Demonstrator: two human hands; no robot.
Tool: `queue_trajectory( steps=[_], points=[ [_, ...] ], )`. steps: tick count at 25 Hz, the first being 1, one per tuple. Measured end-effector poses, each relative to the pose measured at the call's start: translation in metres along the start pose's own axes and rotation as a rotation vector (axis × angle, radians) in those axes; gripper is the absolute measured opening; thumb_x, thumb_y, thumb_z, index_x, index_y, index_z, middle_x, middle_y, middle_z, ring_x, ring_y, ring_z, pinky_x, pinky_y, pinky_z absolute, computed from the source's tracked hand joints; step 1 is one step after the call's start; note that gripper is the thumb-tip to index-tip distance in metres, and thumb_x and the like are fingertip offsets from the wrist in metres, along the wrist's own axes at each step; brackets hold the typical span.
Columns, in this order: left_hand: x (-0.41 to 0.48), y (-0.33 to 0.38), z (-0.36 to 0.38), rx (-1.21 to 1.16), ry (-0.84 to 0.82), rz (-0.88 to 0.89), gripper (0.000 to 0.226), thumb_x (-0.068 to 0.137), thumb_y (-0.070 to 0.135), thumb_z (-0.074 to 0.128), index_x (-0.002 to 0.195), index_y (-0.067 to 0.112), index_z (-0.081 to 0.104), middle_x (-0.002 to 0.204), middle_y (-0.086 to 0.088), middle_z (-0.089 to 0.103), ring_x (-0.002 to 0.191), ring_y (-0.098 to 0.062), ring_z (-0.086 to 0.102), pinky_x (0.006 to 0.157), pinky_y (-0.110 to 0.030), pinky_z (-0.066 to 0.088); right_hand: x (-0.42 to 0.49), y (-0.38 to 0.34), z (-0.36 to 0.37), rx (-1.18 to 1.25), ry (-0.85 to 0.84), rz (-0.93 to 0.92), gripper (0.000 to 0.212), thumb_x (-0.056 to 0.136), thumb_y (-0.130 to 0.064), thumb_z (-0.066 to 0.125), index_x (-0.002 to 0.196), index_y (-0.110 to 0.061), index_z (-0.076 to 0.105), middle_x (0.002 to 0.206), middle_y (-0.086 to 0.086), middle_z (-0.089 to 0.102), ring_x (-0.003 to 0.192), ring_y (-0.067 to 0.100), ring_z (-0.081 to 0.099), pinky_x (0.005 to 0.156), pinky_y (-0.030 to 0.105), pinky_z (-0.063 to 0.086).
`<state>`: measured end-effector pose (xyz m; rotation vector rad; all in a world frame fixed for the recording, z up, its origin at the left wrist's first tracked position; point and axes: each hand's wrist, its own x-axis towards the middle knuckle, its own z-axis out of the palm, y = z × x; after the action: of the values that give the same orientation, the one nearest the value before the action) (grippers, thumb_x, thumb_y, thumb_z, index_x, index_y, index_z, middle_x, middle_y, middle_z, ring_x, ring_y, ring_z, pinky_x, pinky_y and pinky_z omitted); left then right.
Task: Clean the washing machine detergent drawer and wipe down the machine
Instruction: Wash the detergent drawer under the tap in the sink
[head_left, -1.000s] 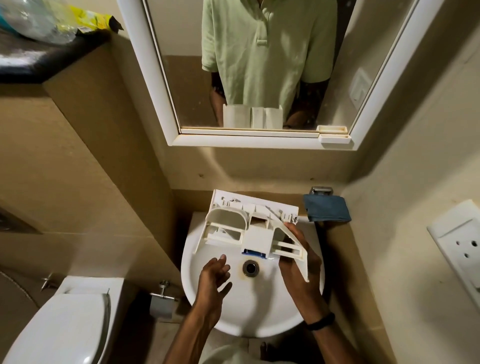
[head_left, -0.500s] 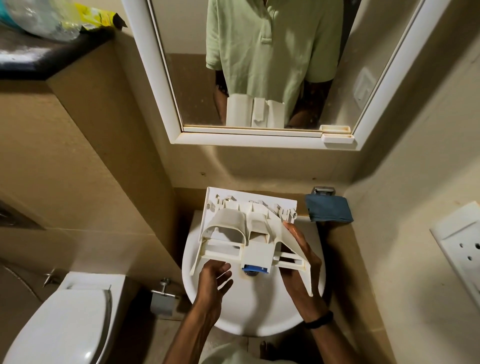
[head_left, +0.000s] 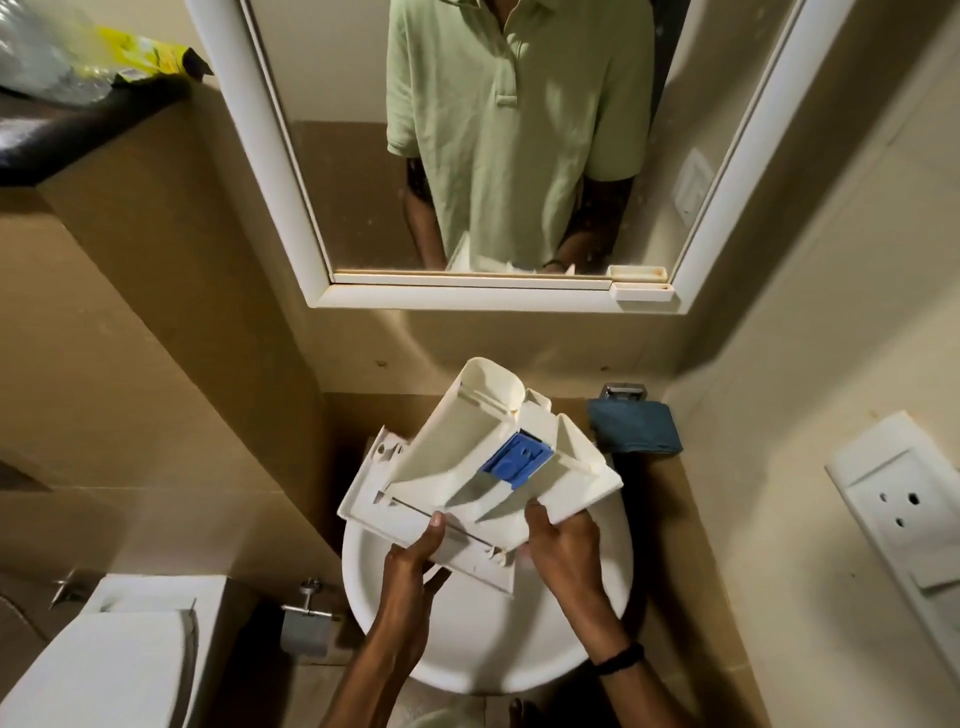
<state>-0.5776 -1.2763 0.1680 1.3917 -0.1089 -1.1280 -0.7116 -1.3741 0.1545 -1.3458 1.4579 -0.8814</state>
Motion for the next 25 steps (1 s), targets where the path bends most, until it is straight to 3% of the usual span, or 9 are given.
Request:
queue_trajectory(
  steps=[2, 6, 8, 11, 13, 14, 17, 20, 25],
  points=[
    [-0.001, 0.001, 0.003, -0.033, 0.036, 0.036, 0.016, 0.096, 0.014, 0.063, 0.102, 0.020, 0.076, 0.097, 0.001, 0.081, 0.099, -0.024, 0.071, 0.092, -0.044, 0.052, 0.001, -0.001, -0.001, 0.138, -0.203, 0.173, 0.016, 0.082, -0.016, 0.060, 0.090, -0.007, 0.072, 0.087, 0.006, 0.078, 0.084, 0.023, 0.075, 0.071, 0.051, 0.062],
    [0.011, -0.010, -0.008, -0.070, 0.146, -0.004, 0.039, 0.073, 0.000, 0.064, 0.112, 0.003, 0.066, 0.096, -0.016, 0.071, 0.100, -0.041, 0.065, 0.077, -0.041, 0.054, 0.005, -0.004, -0.023, 0.259, -0.730, 0.278, 0.032, 0.092, -0.022, 0.072, 0.121, -0.011, 0.067, 0.110, 0.006, 0.076, 0.101, 0.024, 0.073, 0.079, 0.036, 0.059],
    [0.013, -0.018, -0.013, -0.058, 0.186, -0.043, 0.050, 0.069, -0.003, 0.058, 0.119, -0.003, 0.059, 0.098, -0.021, 0.066, 0.100, -0.043, 0.063, 0.078, -0.046, 0.054, 0.025, 0.007, -0.039, 0.165, -0.849, 0.280, 0.044, 0.088, -0.029, 0.077, 0.127, -0.014, 0.065, 0.109, 0.000, 0.076, 0.097, 0.016, 0.071, 0.078, 0.029, 0.054],
    [0.008, -0.022, -0.015, -0.039, 0.231, -0.049, 0.045, 0.076, -0.012, 0.052, 0.117, 0.003, 0.060, 0.098, -0.021, 0.067, 0.093, -0.040, 0.064, 0.077, -0.046, 0.055, 0.072, 0.017, -0.058, 0.296, -0.469, 0.399, 0.068, 0.077, -0.023, 0.087, 0.134, -0.011, 0.051, 0.101, 0.002, 0.075, 0.080, 0.013, 0.061, 0.068, 0.027, 0.045],
    [0.006, -0.021, -0.014, -0.022, 0.273, -0.068, 0.046, 0.077, -0.014, 0.050, 0.117, 0.006, 0.061, 0.101, -0.021, 0.067, 0.094, -0.040, 0.064, 0.075, -0.044, 0.056, 0.107, 0.025, -0.072, 0.539, -0.138, 0.490, 0.058, 0.084, -0.029, 0.081, 0.132, -0.016, 0.051, 0.092, 0.000, 0.064, 0.073, 0.011, 0.052, 0.066, 0.027, 0.046],
    [0.006, -0.020, -0.013, -0.016, 0.297, -0.088, 0.045, 0.077, -0.013, 0.051, 0.117, 0.006, 0.060, 0.102, -0.021, 0.066, 0.095, -0.041, 0.063, 0.074, -0.043, 0.056, 0.123, 0.027, -0.078, 0.642, -0.019, 0.501, 0.051, 0.088, -0.037, 0.076, 0.131, -0.020, 0.054, 0.100, 0.001, 0.063, 0.080, 0.012, 0.054, 0.071, 0.029, 0.049],
    [0.001, -0.018, -0.005, 0.023, 0.341, -0.131, 0.031, 0.081, -0.011, 0.051, 0.108, 0.002, 0.056, 0.095, -0.019, 0.060, 0.091, -0.039, 0.058, 0.067, -0.038, 0.053, 0.169, 0.040, -0.085, 0.736, 0.086, 0.511, 0.055, 0.080, -0.067, 0.067, 0.124, -0.035, 0.057, 0.140, 0.001, 0.058, 0.124, 0.021, 0.057, 0.101, 0.040, 0.049],
    [-0.005, -0.019, 0.003, 0.022, 0.365, -0.164, 0.024, 0.081, -0.011, 0.051, 0.100, 0.002, 0.056, 0.090, -0.017, 0.055, 0.083, -0.036, 0.056, 0.065, -0.036, 0.049, 0.211, 0.068, -0.075, 0.889, 0.242, 0.575, 0.049, 0.086, -0.055, 0.067, 0.127, -0.028, 0.060, 0.133, 0.003, 0.065, 0.113, 0.022, 0.065, 0.095, 0.041, 0.055],
    [-0.010, -0.027, 0.006, 0.013, 0.444, -0.218, 0.015, 0.084, -0.012, 0.053, 0.092, 0.002, 0.056, 0.088, -0.018, 0.055, 0.078, -0.034, 0.054, 0.064, -0.034, 0.047, 0.195, 0.037, -0.070, 0.902, 0.477, 0.409, 0.011, 0.090, -0.027, 0.070, 0.100, -0.024, 0.072, 0.117, 0.011, 0.072, 0.102, 0.031, 0.071, 0.090, 0.055, 0.057]
  ],
)
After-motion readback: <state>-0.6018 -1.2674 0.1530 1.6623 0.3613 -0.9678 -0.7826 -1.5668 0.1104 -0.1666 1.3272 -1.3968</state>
